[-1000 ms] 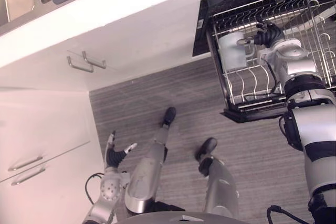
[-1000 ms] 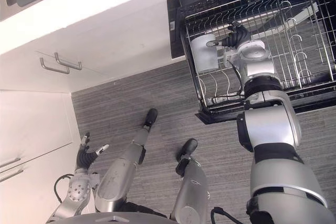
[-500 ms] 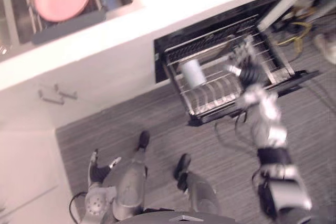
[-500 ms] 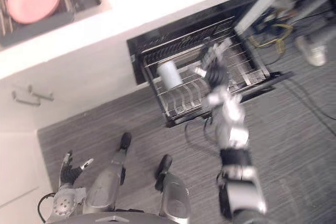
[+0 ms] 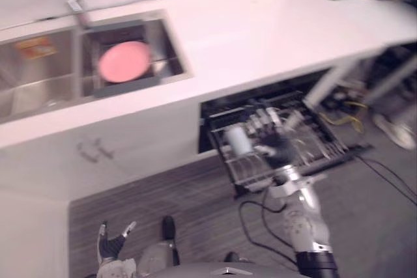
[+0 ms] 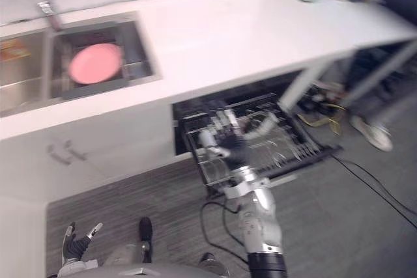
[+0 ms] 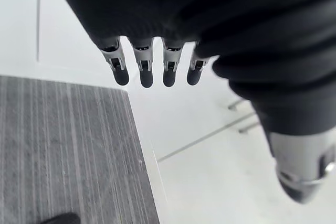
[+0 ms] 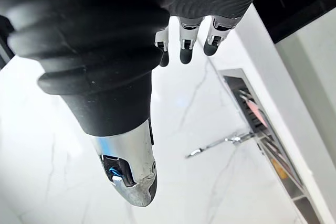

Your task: Walk over to the sink, pick up the cup, carry it to the dishwasher, place the cup inside the dishwasher, then close the dishwasher door

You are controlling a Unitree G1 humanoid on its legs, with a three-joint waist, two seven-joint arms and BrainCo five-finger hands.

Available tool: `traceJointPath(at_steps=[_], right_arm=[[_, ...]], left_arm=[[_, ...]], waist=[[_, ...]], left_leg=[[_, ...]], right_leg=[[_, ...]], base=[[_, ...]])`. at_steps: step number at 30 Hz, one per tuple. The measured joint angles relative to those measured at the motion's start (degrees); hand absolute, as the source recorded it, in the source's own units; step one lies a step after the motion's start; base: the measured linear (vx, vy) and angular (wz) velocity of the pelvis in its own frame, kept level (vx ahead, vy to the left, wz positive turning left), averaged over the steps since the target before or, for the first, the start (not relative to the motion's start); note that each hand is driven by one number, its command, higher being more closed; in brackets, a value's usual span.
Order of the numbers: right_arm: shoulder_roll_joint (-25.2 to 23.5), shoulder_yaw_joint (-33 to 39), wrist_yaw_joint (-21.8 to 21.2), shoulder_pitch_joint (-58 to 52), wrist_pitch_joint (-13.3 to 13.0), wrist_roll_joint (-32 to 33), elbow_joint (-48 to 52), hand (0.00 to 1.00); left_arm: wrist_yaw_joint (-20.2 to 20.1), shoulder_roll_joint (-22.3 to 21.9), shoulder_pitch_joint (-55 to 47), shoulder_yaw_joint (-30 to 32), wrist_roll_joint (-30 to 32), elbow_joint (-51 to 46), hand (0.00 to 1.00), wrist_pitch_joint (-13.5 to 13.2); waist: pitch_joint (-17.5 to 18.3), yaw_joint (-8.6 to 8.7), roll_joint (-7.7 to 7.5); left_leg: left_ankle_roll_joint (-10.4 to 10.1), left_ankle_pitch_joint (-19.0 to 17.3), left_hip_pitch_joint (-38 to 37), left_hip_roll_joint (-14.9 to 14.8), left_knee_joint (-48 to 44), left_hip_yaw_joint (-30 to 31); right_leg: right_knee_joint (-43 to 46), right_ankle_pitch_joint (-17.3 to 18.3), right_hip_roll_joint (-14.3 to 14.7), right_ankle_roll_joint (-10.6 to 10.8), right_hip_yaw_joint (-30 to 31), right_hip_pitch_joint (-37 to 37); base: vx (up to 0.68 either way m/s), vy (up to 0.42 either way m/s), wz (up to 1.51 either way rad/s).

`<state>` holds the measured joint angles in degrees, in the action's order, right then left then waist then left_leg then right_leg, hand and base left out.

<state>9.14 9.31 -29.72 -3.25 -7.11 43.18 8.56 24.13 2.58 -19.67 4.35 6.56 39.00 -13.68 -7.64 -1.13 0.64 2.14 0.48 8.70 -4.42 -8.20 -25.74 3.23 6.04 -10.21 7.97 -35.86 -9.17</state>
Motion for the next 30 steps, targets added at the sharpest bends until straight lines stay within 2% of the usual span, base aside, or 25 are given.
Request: traceJointPath(at_steps=[2, 4, 6, 7, 8, 9, 10, 11, 12, 14, 15, 16, 17, 20, 22, 30], right_arm=[[-0.3, 3.2, 1.6, 0.1, 0.2, 1.8, -0.1, 0.00], [-1.8, 3.9, 2.4, -0.6, 0.1, 2.1, 2.1, 0.00], [-3.3, 4.4, 2.7, -0.8, 0.1, 2.1, 2.2, 0.00], [-3.8, 4.6, 3.0, -1.5, 0.1, 2.1, 2.2, 0.00], [-4.3, 4.9, 3.4, -2.0, 0.1, 2.1, 2.3, 0.00], [-4.5, 5.0, 4.2, -2.9, 0.1, 2.0, 2.4, 0.00], [-4.9, 5.2, 5.1, -4.2, 0.1, 1.7, 2.8, 0.00], [-5.6, 5.6, 6.5, -7.3, 0.1, 1.6, 6.3, 0.00], [-5.6, 5.5, 6.7, -8.2, 0.1, 1.6, 7.8, 0.00], [-5.7, 5.5, 6.6, -9.1, -0.2, 1.7, 10.3, 0.00], [-5.8, 5.5, 6.5, -8.5, -0.2, 2.0, 10.6, 0.00], [-5.8, 5.5, 6.5, -8.3, -0.2, 2.2, 10.6, 0.00], [-5.8, 5.8, 6.5, -8.2, -0.2, 2.8, 10.6, 0.00], [-5.7, 7.4, 6.6, -8.0, -0.3, 4.3, 10.6, 0.00], [-5.7, 7.8, 6.6, -8.0, -0.3, 4.2, 10.6, 0.00], [-5.2, 6.6, 7.4, -7.2, -0.7, 4.1, 8.6, 0.00]], left_arm=[[-0.1, -0.2, -0.1, -0.1, 2.4, -0.1, 0.00, 0.2], [-2.0, -0.3, -0.1, -0.3, 2.8, 0.2, 0.00, 2.0], [-3.1, -0.1, 0.5, -1.2, 4.0, 0.5, 0.00, 2.5], [-3.4, 0.9, 0.7, -2.9, 5.3, 0.6, 0.00, 2.6], [-3.7, 1.7, 1.1, -4.4, 6.3, 0.9, 0.00, 2.8], [-3.8, 2.9, 1.6, -6.1, 7.2, 1.2, 0.00, 3.1], [-3.9, 4.1, 2.5, -7.7, 7.5, 2.2, 0.00, 3.5], [-4.4, 5.6, 3.7, -9.6, 8.2, 4.0, 0.00, 3.9], [-4.5, 5.8, 4.0, -9.6, 8.3, 4.7, 0.00, 4.0], [-4.6, 6.5, 4.6, -9.6, 8.3, 6.3, 0.00, 4.3], [-4.8, 7.0, 4.9, -9.6, 8.4, 7.0, 0.00, 4.4], [-4.9, 7.2, 4.9, -9.7, 8.4, 7.1, 0.00, 4.4], [-5.0, 7.4, 5.0, -10.2, 8.8, 7.8, 0.00, 4.4], [-5.5, 6.9, 5.1, -11.2, 8.8, 8.4, 0.00, 3.7], [-5.9, 6.6, 5.1, -11.2, 8.7, 9.4, 0.00, 3.4], [-5.9, 6.5, 5.4, -10.9, 8.8, 10.0, 0.00, 3.2]], waist=[[0.1, -0.23, -0.41], [0.4, 0.25, -0.67], [0.5, 1.43, -0.33], [0.6, 2.02, -0.16], [0.6, 2.36, -0.13], [0.6, 3.20, -0.32], [0.6, 4.21, -0.41], [0.7, 5.83, -0.63], [1.0, 6.08, -1.00], [1.4, 5.82, -1.80], [1.9, 5.86, -3.16], [1.9, 5.86, -3.18], [2.5, 6.16, -3.43], [2.5, 6.24, -1.68], [2.7, 6.36, -1.19], [2.7, 6.06, -1.07]], left_leg=[[0.8, -0.1, -2.2, 2.6, 1.7, 1.3], [1.7, 1.5, -6.6, 6.2, 9.2, 4.0], [2.1, 1.9, -7.9, 7.0, 11.7, 5.2], [2.7, 1.9, -8.1, 7.0, 11.5, 6.2], [3.2, 1.8, -8.4, 6.9, 11.4, 7.8], [3.1, 2.1, -8.7, 6.9, 11.5, 9.5], [2.8, 2.3, -8.8, 6.8, 11.4, 12.1], [2.6, 2.5, -8.8, 7.0, 11.5, 15.2], [2.5, 2.5, -8.8, 7.3, 11.5, 15.9], [2.5, 2.6, -8.9, 8.3, 11.7, 16.3], [2.6, 2.7, -9.5, 8.9, 11.9, 16.2], [2.6, 2.7, -9.7, 9.2, 12.0, 16.0], [2.2, 2.5, -10.2, 9.4, 12.3, 15.9], [1.6, 2.3, -10.6, 8.3, 13.0, 15.5], [1.6, 2.3, -11.3, 7.8, 13.1, 15.2], [1.1, 2.0, -11.7, 7.2, 13.1, 14.9]], right_leg=[[1.2, 0.4, -1.9, 0.4, -2.1, -2.2], [5.3, 1.0, -4.6, 0.0, -2.6, -3.4], [13.2, 0.9, -7.0, -0.2, -2.4, -1.4], [19.6, 0.3, -8.7, -1.7, -1.5, 0.7], [25.0, -0.2, -9.5, -5.7, 1.1, 3.2], [28.9, 0.7, -8.7, -7.8, 6.1, 5.6], [28.8, 4.1, -5.6, -6.1, 12.6, 6.8], [25.2, 7.7, -0.7, -4.4, 21.0, 7.9], [23.4, 8.3, 0.4, -4.1, 22.8, 8.3], [19.6, 7.9, 0.6, -4.5, 22.7, 10.8], [17.1, 5.8, 0.6, -5.1, 22.8, 12.0], [15.3, 3.9, 0.6, -5.7, 23.0, 12.4], [12.4, 3.1, 0.8, -4.5, 23.6, 11.7], [7.0, 0.9, 2.7, -3.6, 24.1, 9.4], [5.4, 0.2, 3.5, -3.6, 24.5, 8.1], [1.5, -1.4, 5.1, -3.8, 25.4, 6.2]], base=[[0.09, 0.170, 0.98], [0.02, 0.110, 0.58], [0.00, 0.112, 0.49], [0.05, 0.131, 0.49], [0.06, 0.102, 0.54], [0.10, 0.079, 0.77], [0.12, 0.034, 1.33], [0.13, 0.012, 1.28], [0.10, -0.009, 0.98], [0.14, -0.023, 0.28], [0.15, -0.048, 0.07], [0.13, -0.085, 0.00], [0.08, -0.087, -0.08], [0.05, -0.082, -0.18], [0.06, -0.079, -0.12], [0.03, -0.032, -0.05]])
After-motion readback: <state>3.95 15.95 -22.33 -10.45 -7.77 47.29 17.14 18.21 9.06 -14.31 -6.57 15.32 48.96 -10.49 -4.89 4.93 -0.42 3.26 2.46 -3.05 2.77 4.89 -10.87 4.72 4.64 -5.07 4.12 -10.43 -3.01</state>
